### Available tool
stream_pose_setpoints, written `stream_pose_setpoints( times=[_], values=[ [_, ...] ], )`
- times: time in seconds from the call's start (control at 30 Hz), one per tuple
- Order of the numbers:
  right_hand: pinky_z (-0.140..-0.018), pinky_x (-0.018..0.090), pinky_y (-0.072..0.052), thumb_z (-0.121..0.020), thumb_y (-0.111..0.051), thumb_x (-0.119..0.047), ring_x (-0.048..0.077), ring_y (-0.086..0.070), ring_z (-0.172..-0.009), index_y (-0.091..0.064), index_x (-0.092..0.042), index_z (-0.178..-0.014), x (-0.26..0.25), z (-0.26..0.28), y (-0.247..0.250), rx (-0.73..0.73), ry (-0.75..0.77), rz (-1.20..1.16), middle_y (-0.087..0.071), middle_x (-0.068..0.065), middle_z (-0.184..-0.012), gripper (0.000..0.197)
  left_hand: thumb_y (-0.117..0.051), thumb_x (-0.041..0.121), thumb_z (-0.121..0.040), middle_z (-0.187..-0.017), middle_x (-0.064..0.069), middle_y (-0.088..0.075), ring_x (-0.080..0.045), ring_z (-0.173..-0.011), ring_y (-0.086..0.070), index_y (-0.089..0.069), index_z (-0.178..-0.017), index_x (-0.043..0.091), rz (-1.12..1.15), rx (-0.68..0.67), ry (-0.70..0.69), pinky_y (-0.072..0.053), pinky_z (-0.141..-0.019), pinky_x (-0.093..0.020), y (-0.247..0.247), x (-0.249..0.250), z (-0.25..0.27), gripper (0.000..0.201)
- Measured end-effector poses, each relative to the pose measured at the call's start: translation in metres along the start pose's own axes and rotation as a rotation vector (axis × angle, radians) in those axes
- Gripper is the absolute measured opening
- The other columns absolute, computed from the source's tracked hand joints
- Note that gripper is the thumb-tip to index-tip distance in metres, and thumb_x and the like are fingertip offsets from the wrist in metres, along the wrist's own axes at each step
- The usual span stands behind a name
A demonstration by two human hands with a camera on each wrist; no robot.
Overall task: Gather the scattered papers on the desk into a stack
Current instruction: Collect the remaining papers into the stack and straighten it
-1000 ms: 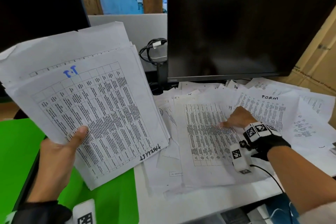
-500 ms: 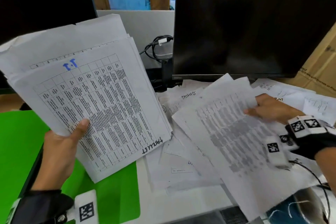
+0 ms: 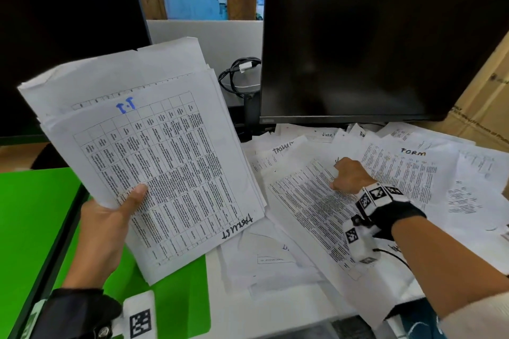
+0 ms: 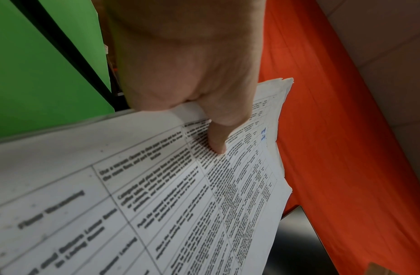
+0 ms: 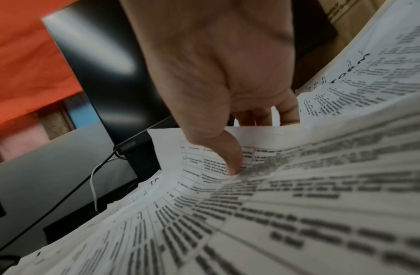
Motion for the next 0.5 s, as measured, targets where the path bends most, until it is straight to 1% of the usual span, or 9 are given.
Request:
stream_pose_setpoints(
  times=[0.03,0.1,0.17,0.27,0.3,0.33,0.4,0.43,0.5],
  values=[
    [-0.086,0.033,-0.054,-0.079,-0.069,-0.010,0.029,-0.061,-0.103,-0.060,-0.004,-0.108,0.000,0.001,-0.001,0.014,0.026,-0.008,-0.059,0.011,-0.106,0.031,-0.063,0.011,-0.090,-0.115,0.017,-0.064,0.003,-0.106,-0.060,-0.058,-0.126,0.024,-0.002,-0.004,0.002,-0.044,-0.093,-0.029,-0.001,0.001,0.001,0.039],
    [-0.083,0.035,-0.056,-0.077,-0.070,-0.014,0.029,-0.063,-0.094,-0.064,-0.010,-0.087,-0.003,0.004,-0.002,0.015,0.076,-0.010,-0.061,0.010,-0.099,0.013,-0.063,0.012,-0.089,-0.113,0.019,-0.064,0.005,-0.104,-0.059,-0.057,-0.126,0.026,-0.010,-0.011,0.004,-0.044,-0.092,-0.028,-0.002,0.001,0.002,0.040],
    [-0.084,0.036,-0.055,-0.075,-0.073,-0.018,0.030,-0.061,-0.093,-0.064,-0.013,-0.079,-0.009,0.005,-0.001,0.002,0.103,-0.004,-0.058,0.013,-0.103,0.011,-0.063,0.012,-0.089,-0.114,0.017,-0.064,0.003,-0.106,-0.059,-0.057,-0.128,0.025,-0.011,-0.014,0.012,-0.044,-0.093,-0.030,-0.003,0.001,0.002,0.041],
    [-0.072,0.027,-0.051,-0.074,-0.072,-0.010,0.028,-0.063,-0.089,-0.055,-0.013,-0.064,-0.016,0.004,-0.002,-0.018,0.089,-0.023,-0.060,0.016,-0.104,0.020,-0.063,0.011,-0.089,-0.115,0.017,-0.064,0.002,-0.106,-0.059,-0.057,-0.128,0.024,-0.005,-0.014,0.017,-0.044,-0.094,-0.032,-0.004,0.001,0.001,0.041],
    [-0.070,0.026,-0.050,-0.074,-0.070,-0.007,0.028,-0.063,-0.088,-0.055,-0.013,-0.062,-0.017,0.004,-0.003,-0.013,0.085,-0.033,-0.061,0.016,-0.102,0.020,-0.064,0.012,-0.089,-0.116,0.016,-0.064,0.001,-0.107,-0.059,-0.058,-0.128,0.024,-0.003,-0.011,0.018,-0.044,-0.096,-0.034,-0.005,0.001,0.001,0.041],
    [-0.071,0.027,-0.052,-0.074,-0.068,-0.005,0.028,-0.064,-0.089,-0.059,-0.011,-0.064,-0.019,0.005,-0.003,-0.010,0.072,-0.038,-0.063,0.016,-0.098,0.015,-0.064,0.012,-0.089,-0.117,0.016,-0.064,0.000,-0.108,-0.059,-0.058,-0.129,0.023,-0.003,-0.013,0.018,-0.044,-0.097,-0.035,-0.004,0.001,0.001,0.042],
    [-0.070,0.027,-0.054,-0.075,-0.065,-0.001,0.028,-0.065,-0.088,-0.065,-0.004,-0.073,-0.022,0.005,-0.005,0.018,0.073,-0.071,-0.065,0.012,-0.086,0.003,-0.065,0.015,-0.087,-0.119,0.014,-0.064,-0.003,-0.110,-0.059,-0.057,-0.131,0.020,0.002,-0.015,0.024,-0.044,-0.099,-0.038,-0.004,0.001,0.002,0.045],
    [-0.072,0.028,-0.055,-0.075,-0.065,-0.001,0.028,-0.066,-0.088,-0.066,-0.003,-0.077,-0.024,0.004,-0.007,0.030,0.058,-0.096,-0.065,0.011,-0.083,0.003,-0.065,0.017,-0.086,-0.121,0.013,-0.064,-0.005,-0.111,-0.059,-0.057,-0.132,0.020,0.009,-0.014,0.028,-0.043,-0.100,-0.038,-0.004,0.001,0.002,0.047],
    [-0.084,0.034,-0.055,-0.076,-0.068,-0.004,0.029,-0.065,-0.093,-0.069,-0.005,-0.086,-0.026,0.005,-0.010,0.065,-0.025,-0.126,-0.067,0.011,-0.091,0.011,-0.066,0.018,-0.085,-0.120,0.012,-0.065,-0.005,-0.112,-0.060,-0.058,-0.129,0.022,0.022,-0.014,0.033,-0.044,-0.100,-0.039,-0.004,0.001,0.003,0.045]
  ],
)
Point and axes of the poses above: each hand's wrist, its own z-axis away from the middle knuckle, its own y-axis out of the back of the hand, x = y × z, the point moved 2 cm from there along -z, towards the middle knuckle
